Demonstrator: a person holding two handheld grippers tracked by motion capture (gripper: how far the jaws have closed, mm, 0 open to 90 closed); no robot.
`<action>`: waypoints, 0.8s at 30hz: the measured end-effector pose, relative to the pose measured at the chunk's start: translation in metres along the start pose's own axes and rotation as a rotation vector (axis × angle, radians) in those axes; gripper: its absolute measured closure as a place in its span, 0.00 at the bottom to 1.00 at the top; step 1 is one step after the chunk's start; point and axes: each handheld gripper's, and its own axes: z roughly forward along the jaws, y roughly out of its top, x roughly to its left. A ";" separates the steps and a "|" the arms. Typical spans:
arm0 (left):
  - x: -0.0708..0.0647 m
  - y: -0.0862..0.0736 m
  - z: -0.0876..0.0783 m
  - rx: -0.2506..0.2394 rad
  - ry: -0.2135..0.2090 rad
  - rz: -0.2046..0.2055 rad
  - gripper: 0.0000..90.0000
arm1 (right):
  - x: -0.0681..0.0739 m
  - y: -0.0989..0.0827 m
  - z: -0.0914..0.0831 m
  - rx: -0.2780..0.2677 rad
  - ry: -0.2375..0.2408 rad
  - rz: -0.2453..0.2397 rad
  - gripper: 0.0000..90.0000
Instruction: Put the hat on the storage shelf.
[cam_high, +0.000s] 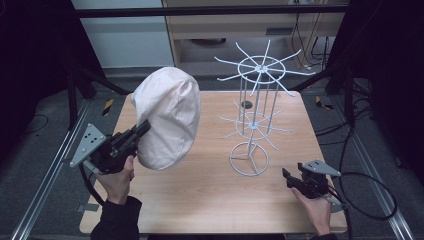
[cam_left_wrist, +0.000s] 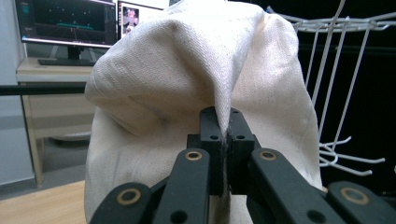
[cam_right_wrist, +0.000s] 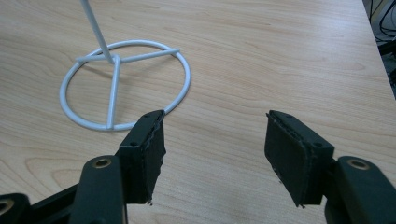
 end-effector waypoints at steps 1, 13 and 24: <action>0.000 0.001 0.001 -0.005 -0.005 0.000 0.98 | 0.000 0.000 0.000 -0.001 -0.001 -0.001 0.42; -0.002 0.008 0.001 -0.089 -0.047 -0.011 0.98 | -0.001 0.000 0.000 -0.001 0.001 0.001 0.42; -0.005 0.019 -0.001 -0.146 -0.084 -0.005 0.98 | 0.000 0.000 0.000 0.000 0.002 0.002 0.42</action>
